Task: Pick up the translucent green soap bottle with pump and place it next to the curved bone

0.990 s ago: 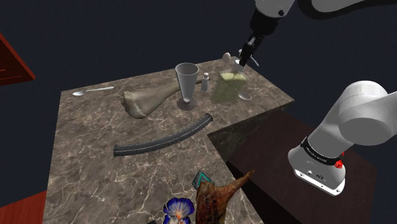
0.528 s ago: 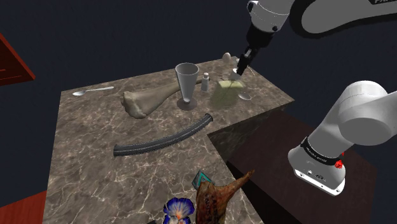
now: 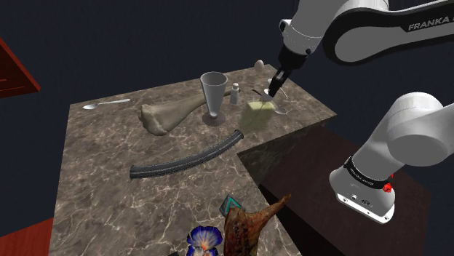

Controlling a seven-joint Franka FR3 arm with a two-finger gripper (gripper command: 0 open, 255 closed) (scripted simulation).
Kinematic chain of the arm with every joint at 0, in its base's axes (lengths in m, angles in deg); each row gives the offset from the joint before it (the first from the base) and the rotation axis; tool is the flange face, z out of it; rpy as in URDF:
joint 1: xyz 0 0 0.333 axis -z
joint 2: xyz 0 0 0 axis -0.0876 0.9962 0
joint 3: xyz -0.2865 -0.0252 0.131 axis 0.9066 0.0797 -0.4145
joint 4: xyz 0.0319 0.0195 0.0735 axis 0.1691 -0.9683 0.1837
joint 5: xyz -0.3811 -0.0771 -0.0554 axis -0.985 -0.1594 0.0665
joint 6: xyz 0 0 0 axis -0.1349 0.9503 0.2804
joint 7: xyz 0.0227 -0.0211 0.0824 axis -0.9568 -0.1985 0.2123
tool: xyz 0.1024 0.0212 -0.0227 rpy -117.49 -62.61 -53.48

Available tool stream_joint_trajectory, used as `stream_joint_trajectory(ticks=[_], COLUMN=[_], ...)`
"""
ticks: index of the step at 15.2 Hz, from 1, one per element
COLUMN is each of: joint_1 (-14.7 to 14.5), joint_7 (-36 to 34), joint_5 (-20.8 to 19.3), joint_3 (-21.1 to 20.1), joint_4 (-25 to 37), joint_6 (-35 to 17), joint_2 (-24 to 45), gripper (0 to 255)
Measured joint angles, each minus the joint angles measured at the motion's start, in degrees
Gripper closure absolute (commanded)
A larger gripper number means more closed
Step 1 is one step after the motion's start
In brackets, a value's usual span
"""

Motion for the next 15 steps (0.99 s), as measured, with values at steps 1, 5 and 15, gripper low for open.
stream_joint_trajectory(ticks=[1,5,15], joint_1=[0.03,0.21,0.39], joint_7=[-0.14,-0.84,-1.26], joint_5=[-0.03,-0.29,-0.34], joint_3=[-0.1,-0.34,-0.77], joint_4=[-0.53,-1.71,-2.95], joint_6=[-0.88,-5.39,-17.3], joint_2=[0.36,0.9,2.53], gripper=[255,255,0])
